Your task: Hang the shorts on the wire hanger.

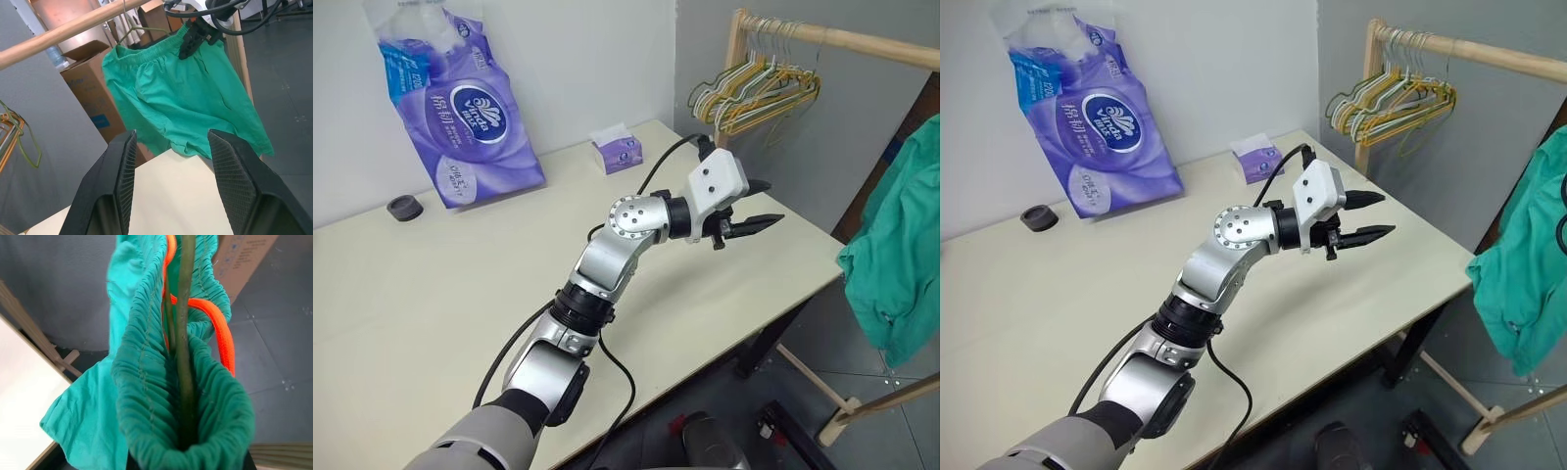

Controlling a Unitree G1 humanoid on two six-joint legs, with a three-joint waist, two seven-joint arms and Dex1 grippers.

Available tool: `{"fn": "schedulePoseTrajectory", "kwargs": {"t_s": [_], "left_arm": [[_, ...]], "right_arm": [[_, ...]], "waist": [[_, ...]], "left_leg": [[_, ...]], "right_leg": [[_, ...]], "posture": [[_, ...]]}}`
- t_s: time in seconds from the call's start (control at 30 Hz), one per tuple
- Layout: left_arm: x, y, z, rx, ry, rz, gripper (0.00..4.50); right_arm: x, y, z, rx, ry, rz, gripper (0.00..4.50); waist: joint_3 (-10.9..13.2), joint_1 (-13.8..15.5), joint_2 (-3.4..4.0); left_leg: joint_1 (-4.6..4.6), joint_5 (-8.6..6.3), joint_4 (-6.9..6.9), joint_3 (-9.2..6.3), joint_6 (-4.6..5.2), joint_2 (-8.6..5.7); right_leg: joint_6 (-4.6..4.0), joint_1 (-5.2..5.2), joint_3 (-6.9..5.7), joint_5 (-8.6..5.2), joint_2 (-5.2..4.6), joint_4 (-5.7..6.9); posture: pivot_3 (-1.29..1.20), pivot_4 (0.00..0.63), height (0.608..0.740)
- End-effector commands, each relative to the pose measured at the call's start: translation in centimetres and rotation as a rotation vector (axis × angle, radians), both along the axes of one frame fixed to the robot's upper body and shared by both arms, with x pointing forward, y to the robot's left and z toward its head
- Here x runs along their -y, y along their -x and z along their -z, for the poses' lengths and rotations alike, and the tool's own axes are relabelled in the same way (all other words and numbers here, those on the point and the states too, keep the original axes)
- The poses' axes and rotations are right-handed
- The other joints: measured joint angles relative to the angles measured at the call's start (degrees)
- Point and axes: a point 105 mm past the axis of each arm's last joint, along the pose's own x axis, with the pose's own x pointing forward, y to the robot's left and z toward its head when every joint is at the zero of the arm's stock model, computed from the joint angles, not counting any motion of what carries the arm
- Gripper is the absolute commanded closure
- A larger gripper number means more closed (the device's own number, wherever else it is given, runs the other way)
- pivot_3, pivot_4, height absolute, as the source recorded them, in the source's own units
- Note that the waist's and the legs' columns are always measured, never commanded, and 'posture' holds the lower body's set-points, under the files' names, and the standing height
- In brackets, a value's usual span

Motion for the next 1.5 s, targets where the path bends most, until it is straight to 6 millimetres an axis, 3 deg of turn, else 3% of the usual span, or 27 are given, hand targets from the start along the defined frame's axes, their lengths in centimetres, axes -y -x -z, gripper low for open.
{"fn": "schedulePoseTrajectory", "kwargs": {"t_s": [0.03,0.13,0.3,0.63,0.87,0.9,0.97,1.07,1.3,1.4,1.5], "left_arm": [[0.3,0.5,-1.1,0.038,0.021,0.012,2.07],[0.7,0.7,-1.6,0.034,0.037,0.033,2.07],[1.3,1.1,-2.6,0.014,0.068,0.075,2.07],[1.5,2.3,-5.3,-0.144,0.155,0.191,2.07],[1.5,2.9,-5.5,-0.124,0.142,0.212,2.07],[1.5,2.9,-5.6,-0.121,0.142,0.213,2.05],[1.6,2.9,-5.6,-0.117,0.142,0.214,2.05],[1.7,3.0,-5.6,-0.112,0.14,0.218,2.05],[1.7,2.9,-5.6,-0.099,0.136,0.217,2.05],[1.7,2.8,-5.5,-0.098,0.135,0.217,2.05],[1.3,2.2,-4.9,-0.092,0.125,0.176,2.05]], "right_arm": [[0.7,0.2,-1.7,0.056,-0.012,0.031,4.5],[0.2,0.5,-0.1,0.004,-0.165,0.035,4.5],[-0.7,0.7,1.7,-0.065,-0.222,0.008,4.5],[-1.4,-0.2,1.9,-0.02,-0.243,-0.004,4.5],[-1.6,-0.5,1.6,0.025,-0.258,-0.003,4.5],[-1.6,-0.5,1.4,0.037,-0.255,0.005,3.96],[-1.6,-0.5,1.0,0.064,-0.252,0.017,3.5],[-1.5,-0.2,0.4,0.101,-0.256,0.046,2.46],[-2.5,0.6,-3.5,0.284,-0.135,0.102,0.02],[-3.4,0.6,-4.7,0.353,-0.048,0.085,0.02],[-4.6,0.6,-7.4,0.498,0.178,0.018,0.02]], "waist": [[0.06,-0.04,0.02],[0.22,-0.11,0.01],[0.3,-0.04,-0.06],[0.33,-0.04,-0.12],[0.31,0.01,-0.1],[0.31,0.01,-0.09],[0.26,0.07,0.0],[0.19,0.12,0.1],[0.01,0.2,0.38],[-0.08,0.27,0.5],[-0.18,0.4,0.65]], "left_leg": [[0.01,0.0,0.0,0.01,0.0,0.0],[0.0,-0.01,0.0,0.05,0.01,0.0],[-0.02,0.0,0.0,0.03,0.01,0.0],[-0.01,0.02,0.0,-0.06,-0.03,0.01],[-0.01,0.11,0.01,-0.05,-0.2,0.0],[-0.01,0.11,0.01,-0.05,-0.2,0.01],[-0.02,0.11,0.01,-0.06,-0.21,0.01],[-0.01,0.11,0.03,-0.03,-0.21,-0.01],[-0.03,0.12,0.04,-0.04,-0.22,0.0],[-0.03,0.12,0.05,-0.05,-0.22,0.0],[0.01,0.12,0.08,-0.05,-0.22,0.0]], "right_leg": [[0.0,0.0,0.0,0.0,0.0,0.0],[0.0,0.01,0.02,0.0,0.0,0.01],[0.01,0.04,-0.01,0.0,0.0,0.0],[0.04,0.06,-0.07,-0.02,0.01,0.02],[0.04,0.06,-0.05,-0.02,0.0,0.0],[0.04,0.06,-0.05,-0.02,0.0,0.0],[0.04,0.06,-0.06,-0.01,0.0,0.01],[0.05,0.06,-0.04,-0.01,-0.01,0.01],[0.06,0.04,-0.02,0.0,-0.01,0.02],[0.07,0.04,-0.02,0.0,-0.01,0.02],[0.09,0.0,-0.01,0.01,-0.02,0.03]], "posture": [[-0.39,0.089,0.74],[-0.39,0.09,0.74],[-0.39,0.087,0.74],[-0.37,0.067,0.74],[-0.36,0.055,0.74],[-0.36,0.051,0.74],[-0.37,0.043,0.74],[-0.37,0.037,0.74],[-0.37,0.017,0.74],[-0.37,0.012,0.74],[-0.37,0.009,0.74]]}}
